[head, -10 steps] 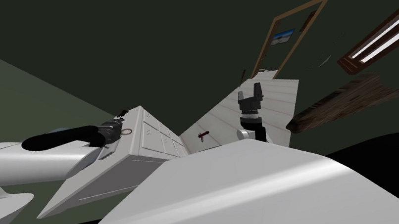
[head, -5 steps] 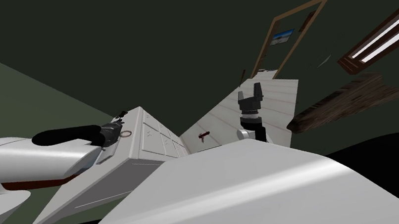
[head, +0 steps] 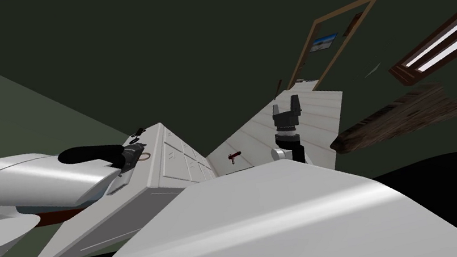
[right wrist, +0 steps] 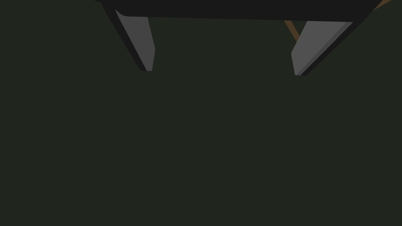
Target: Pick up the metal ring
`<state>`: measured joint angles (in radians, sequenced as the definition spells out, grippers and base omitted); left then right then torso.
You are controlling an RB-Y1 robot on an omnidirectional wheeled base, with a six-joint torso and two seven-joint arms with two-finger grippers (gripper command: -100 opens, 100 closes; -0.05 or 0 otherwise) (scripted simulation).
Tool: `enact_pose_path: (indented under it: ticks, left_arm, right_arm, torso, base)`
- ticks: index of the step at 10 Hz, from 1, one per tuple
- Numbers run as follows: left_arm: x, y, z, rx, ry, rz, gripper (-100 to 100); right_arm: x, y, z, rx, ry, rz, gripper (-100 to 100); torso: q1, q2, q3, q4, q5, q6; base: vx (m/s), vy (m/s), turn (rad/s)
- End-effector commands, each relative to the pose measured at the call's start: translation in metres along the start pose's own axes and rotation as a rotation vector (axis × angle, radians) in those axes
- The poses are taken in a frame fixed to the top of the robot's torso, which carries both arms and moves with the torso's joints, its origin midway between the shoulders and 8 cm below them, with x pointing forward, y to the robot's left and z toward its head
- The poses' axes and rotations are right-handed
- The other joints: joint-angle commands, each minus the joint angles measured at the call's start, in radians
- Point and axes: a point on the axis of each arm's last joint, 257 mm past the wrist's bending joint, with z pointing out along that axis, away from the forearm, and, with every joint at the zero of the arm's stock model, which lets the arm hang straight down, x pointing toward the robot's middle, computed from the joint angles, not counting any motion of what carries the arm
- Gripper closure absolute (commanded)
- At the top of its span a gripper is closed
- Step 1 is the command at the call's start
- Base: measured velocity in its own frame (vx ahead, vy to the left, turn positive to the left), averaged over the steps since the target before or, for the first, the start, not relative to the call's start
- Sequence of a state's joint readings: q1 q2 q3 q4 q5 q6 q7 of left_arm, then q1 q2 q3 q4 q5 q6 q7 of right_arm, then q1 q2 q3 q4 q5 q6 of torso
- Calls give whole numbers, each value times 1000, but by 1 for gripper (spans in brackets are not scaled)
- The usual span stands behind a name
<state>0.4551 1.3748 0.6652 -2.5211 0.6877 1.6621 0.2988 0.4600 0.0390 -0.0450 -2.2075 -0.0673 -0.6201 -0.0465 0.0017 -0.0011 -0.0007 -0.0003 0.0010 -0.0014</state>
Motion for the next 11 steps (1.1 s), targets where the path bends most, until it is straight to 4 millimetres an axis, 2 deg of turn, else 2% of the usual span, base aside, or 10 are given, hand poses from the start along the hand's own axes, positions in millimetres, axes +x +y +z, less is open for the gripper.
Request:
enact_pose_path:
  ticks: [1,2,11]
  left_arm:
    - [0,0,0,0,0,0,0]
    - [-2,-1,5,6,5,4,-100]
    - [-25,1,51,56,31,41,-100]
  right_arm:
    - [0,0,0,0,0,0,0]
    - [0,0,0,0,0,0,0]
    - [0,0,0,0,0,0,0]
  torso:
    - [0,0,0,0,0,0]
    - [-1,1,1,0,0,0]
    - [-2,-2,-2,-1,0,0]
  base:
    - [0,0,0]
    - [14,-15,50]
    - [32,-61,78]
